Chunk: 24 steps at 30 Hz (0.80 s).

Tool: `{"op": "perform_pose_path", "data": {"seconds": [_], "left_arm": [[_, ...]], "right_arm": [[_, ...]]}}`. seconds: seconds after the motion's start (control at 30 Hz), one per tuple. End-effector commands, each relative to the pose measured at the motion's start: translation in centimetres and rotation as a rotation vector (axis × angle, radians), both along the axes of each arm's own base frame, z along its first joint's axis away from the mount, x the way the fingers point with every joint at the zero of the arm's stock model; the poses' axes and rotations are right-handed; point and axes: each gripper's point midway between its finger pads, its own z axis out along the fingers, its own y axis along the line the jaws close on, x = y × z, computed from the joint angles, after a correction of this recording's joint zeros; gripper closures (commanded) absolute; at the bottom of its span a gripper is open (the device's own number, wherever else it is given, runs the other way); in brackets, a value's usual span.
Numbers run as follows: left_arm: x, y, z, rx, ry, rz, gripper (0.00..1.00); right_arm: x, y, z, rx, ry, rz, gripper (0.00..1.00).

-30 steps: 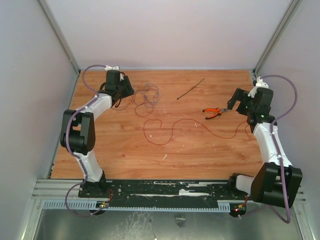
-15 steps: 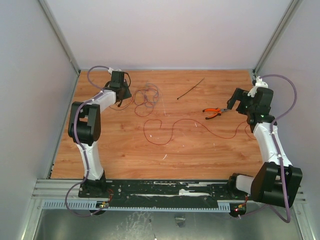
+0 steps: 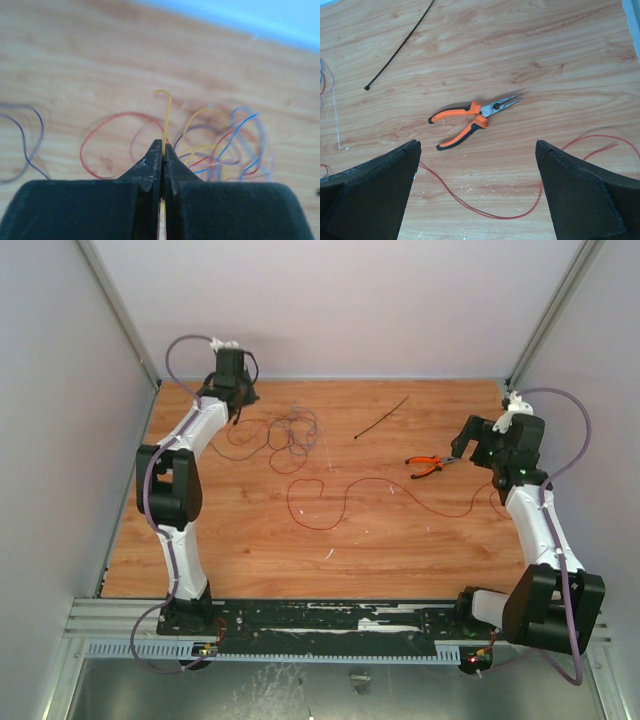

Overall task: Zip-tie the wires
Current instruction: Pick up the cable at the center of the board.

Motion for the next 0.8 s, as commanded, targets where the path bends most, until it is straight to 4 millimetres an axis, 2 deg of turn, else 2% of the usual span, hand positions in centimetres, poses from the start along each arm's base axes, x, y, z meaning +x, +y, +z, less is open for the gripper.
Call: {"op": "perform_pose_path", "data": {"seconds": [0.0,0.1,0.17,0.3,0.37,0.43,0.57,0.67,0.77], "left_arm": [[1.4,0.1,12.6,0.014,-0.241,-0.004,1.0],[2.0,-0.4,18.9,-0.023,-0.368,-0.02,1.0],[2.0,-0.9,23.0,-0.053,-0.441,-0.037,1.0],[0.6,-1.9,31.7,-0.126,-0.613,-0.092,1.0],[-0.6,-2.3,34.8,-0.157,-0.675,-0.114,1.0],[-1.8,-2.5,37.3,-0.189,-0.727,-0.138,1.0],[-4.4,-2.5,41.4,-0.265,-0.822,-0.157,1.0],[-5.8,-2.2,43.3,-0.293,-0.87,-0.158,1.0],[-7.0,-2.2,44.7,-0.325,-0.899,-0.176,1.0]], "right_arm": [[0.5,2.0,0.8,0.012,-0.056,0.062,0.01],[0.7,3.7,1.7,0.034,-0.094,0.122,0.01],[1.1,6.1,3.7,0.057,-0.171,0.218,0.01],[0.9,12.2,10.0,0.081,-0.444,0.422,0.01],[0.5,15.2,13.1,0.086,-0.57,0.502,0.01],[0.2,18.2,15.5,0.085,-0.674,0.584,0.01],[1.2,25.0,17.2,0.039,-0.779,0.747,0.01],[2.2,30.2,17.1,0.005,-0.83,0.836,0.01],[3.7,34.5,16.4,0.008,-0.859,0.893,0.01]]}}
